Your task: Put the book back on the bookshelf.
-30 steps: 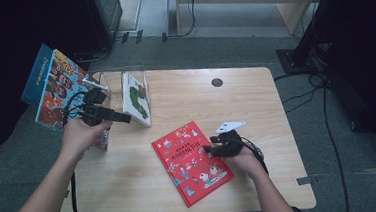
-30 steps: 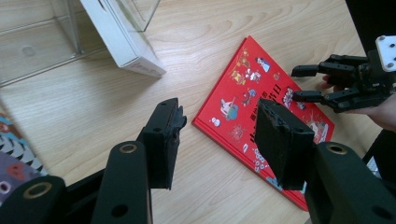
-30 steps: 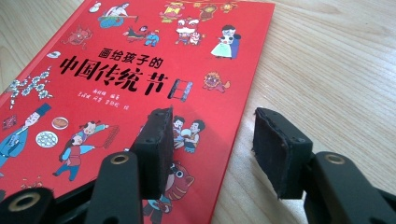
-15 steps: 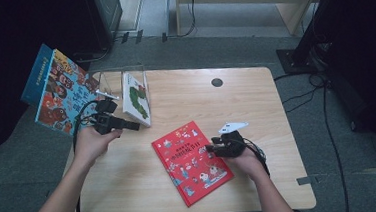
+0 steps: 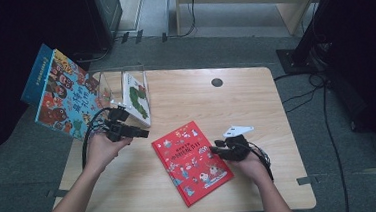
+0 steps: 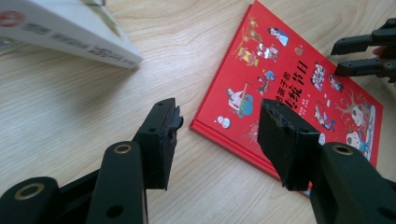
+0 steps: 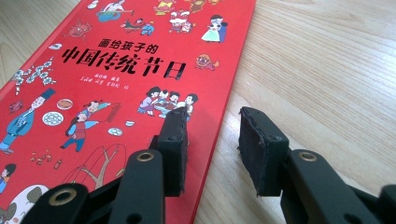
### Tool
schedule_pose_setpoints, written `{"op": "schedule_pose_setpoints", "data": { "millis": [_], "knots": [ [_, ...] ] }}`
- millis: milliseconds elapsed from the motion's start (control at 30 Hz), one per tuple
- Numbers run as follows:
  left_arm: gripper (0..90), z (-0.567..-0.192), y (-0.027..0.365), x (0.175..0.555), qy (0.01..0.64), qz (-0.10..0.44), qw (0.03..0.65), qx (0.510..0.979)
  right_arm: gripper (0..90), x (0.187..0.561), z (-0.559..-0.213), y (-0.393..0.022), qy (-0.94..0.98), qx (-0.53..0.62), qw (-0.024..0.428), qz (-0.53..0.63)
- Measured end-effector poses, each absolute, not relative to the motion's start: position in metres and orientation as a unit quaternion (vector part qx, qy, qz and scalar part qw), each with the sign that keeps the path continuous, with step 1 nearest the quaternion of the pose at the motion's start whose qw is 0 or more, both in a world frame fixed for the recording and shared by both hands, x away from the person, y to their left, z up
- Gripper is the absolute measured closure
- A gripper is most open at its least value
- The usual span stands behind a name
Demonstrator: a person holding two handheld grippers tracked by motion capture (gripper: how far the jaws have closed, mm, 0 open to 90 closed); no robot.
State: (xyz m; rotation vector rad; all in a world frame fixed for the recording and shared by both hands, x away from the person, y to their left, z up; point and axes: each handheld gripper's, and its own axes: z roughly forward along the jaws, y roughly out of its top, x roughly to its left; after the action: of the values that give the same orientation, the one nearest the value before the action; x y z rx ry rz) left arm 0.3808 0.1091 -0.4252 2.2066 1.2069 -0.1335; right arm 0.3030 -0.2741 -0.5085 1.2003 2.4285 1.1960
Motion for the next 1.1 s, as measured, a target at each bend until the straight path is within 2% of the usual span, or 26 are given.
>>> {"op": "schedule_pose_setpoints", "data": {
  "millis": [200, 567, 767, 1000, 1100],
  "knots": [
    [47.9, -0.436, 0.105, 0.376, 0.460, -0.059, 0.322, 0.826, 68.4, 0.303, -0.508, -0.275, 0.818, 0.400, 0.095, 0.402],
    [48.8, -0.452, 0.105, 0.361, 0.468, -0.051, 0.324, 0.820, 70.7, 0.312, -0.506, -0.271, 0.820, 0.396, 0.101, 0.401],
    [59.7, -0.455, 0.106, 0.352, 0.472, -0.043, 0.329, 0.817, 72.7, 0.318, -0.509, -0.268, 0.822, 0.394, 0.096, 0.400],
    [63.7, -0.468, 0.112, 0.343, 0.475, -0.030, 0.326, 0.817, 77.4, 0.321, -0.508, -0.264, 0.825, 0.390, 0.097, 0.397],
    [71.8, -0.473, 0.113, 0.340, 0.468, -0.023, 0.322, 0.822, 80.7, 0.323, -0.508, -0.265, 0.824, 0.391, 0.099, 0.398]
  ]
}}
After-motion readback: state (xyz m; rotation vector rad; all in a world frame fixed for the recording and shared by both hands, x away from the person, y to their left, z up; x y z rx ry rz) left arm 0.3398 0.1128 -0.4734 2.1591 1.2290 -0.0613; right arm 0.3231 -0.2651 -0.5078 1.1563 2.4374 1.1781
